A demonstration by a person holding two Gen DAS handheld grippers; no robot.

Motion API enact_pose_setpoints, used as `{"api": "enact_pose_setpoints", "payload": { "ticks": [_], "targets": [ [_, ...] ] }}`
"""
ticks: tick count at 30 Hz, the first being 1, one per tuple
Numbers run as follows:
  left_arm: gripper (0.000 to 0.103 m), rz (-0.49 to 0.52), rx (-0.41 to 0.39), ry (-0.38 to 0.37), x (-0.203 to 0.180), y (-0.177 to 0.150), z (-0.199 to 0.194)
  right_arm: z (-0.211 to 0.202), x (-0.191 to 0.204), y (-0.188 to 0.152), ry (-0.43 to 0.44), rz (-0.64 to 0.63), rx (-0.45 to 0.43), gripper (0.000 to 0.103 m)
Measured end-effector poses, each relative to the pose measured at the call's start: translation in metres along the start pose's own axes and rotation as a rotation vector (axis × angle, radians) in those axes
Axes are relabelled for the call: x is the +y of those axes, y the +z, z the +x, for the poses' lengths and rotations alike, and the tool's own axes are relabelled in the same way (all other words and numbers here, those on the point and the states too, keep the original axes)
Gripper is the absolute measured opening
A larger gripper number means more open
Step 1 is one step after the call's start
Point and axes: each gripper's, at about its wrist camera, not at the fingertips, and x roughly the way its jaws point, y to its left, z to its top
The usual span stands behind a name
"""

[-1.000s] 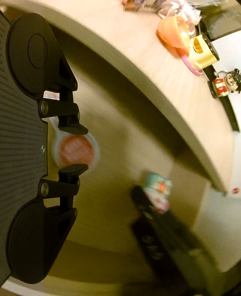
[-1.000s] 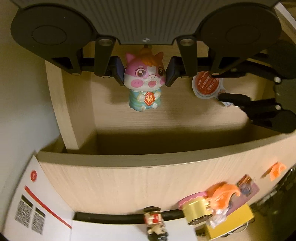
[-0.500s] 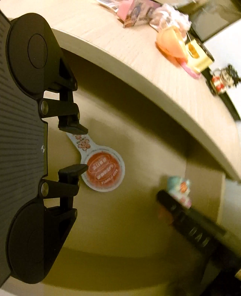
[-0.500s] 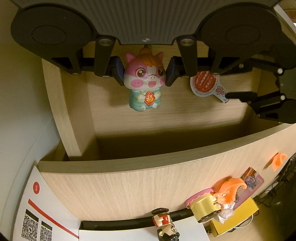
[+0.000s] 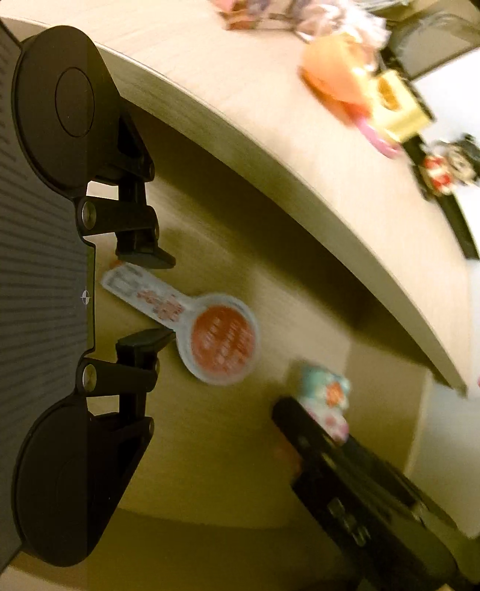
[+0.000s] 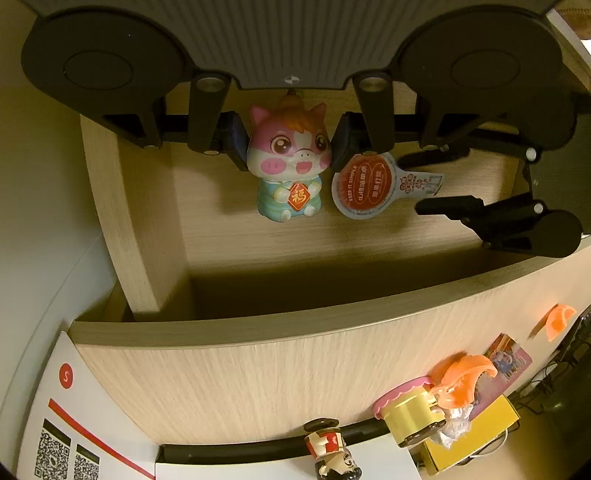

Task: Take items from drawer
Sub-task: 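Grasp red-and-white lid spoon with left tool while right tool holds pig figure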

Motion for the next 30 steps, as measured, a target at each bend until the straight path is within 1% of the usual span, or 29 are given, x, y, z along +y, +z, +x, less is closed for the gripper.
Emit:
{"api": "enact_pose_setpoints", "payload": {
  "ticks": [3,5,7,8,10,11,12,14,17,18,20,21,23,25,27,28,30],
  "targets": [
    [0.04,-0.012,0.013,-0.019,0.006,0.0,0.004,0.0,0.001,-0.002,0.006,0.004,0.001,0.046],
    [0.042,-0.034,0.024,-0.067,0.006,0.004,0.004,-0.001,0.0,0.0,0.008,0.005,0.003,0.046],
    [0.042,-0.022,0.03,-0.126,0.0,0.008,-0.001,-0.006,-0.002,0.002,0.006,0.006,0.004,0.046],
    [0.042,-0.009,0.03,-0.133,0.002,0.004,-0.004,-0.006,-0.002,0.003,0.007,0.005,0.003,0.046],
    [0.042,-0.002,0.029,-0.106,-0.001,0.005,-0.004,-0.007,-0.002,0.003,0.007,0.007,0.003,0.046],
    [0.041,-0.015,0.029,-0.089,0.0,0.006,-0.002,-0.007,-0.001,0.003,0.006,0.007,0.003,0.046],
    [0.041,-0.037,0.028,-0.078,-0.018,0.009,-0.002,-0.007,-0.001,0.003,0.006,0.007,0.003,0.046],
    [0.041,-0.078,0.016,-0.08,-0.016,0.013,0.001,-0.006,-0.001,0.003,0.005,0.006,0.004,0.046],
    [0.041,-0.086,0.007,-0.092,-0.018,0.02,0.004,-0.007,0.001,0.004,-0.001,0.003,0.006,0.046],
    [0.04,-0.094,0.007,-0.098,-0.018,0.022,0.004,-0.007,0.001,0.003,-0.003,0.0,0.006,0.046],
    [0.028,-0.131,0.017,-0.117,-0.017,0.022,0.003,-0.008,0.002,0.003,-0.008,-0.003,0.005,0.046],
    [0.027,-0.159,0.026,-0.118,-0.02,0.021,0.004,-0.006,0.003,0.005,-0.01,-0.004,0.006,0.046],
    [0.027,-0.176,0.053,-0.112,-0.024,0.019,0.0,-0.005,0.004,0.004,-0.019,-0.005,0.006,0.046],
    [0.027,-0.153,0.075,-0.135,-0.027,0.015,-0.006,-0.007,0.007,0.002,-0.055,-0.023,0.007,0.046],
    [0.027,-0.157,0.09,-0.156,-0.026,0.007,-0.016,-0.011,0.015,-0.004,-0.093,-0.068,0.01,0.046],
    [0.027,-0.164,0.084,-0.15,-0.024,0.003,-0.025,-0.014,0.018,-0.006,-0.099,-0.085,0.008,0.046],
    [0.026,-0.192,0.045,-0.136,-0.018,-0.003,-0.048,-0.025,0.025,-0.008,-0.084,-0.099,0.007,0.046]
  ]
}}
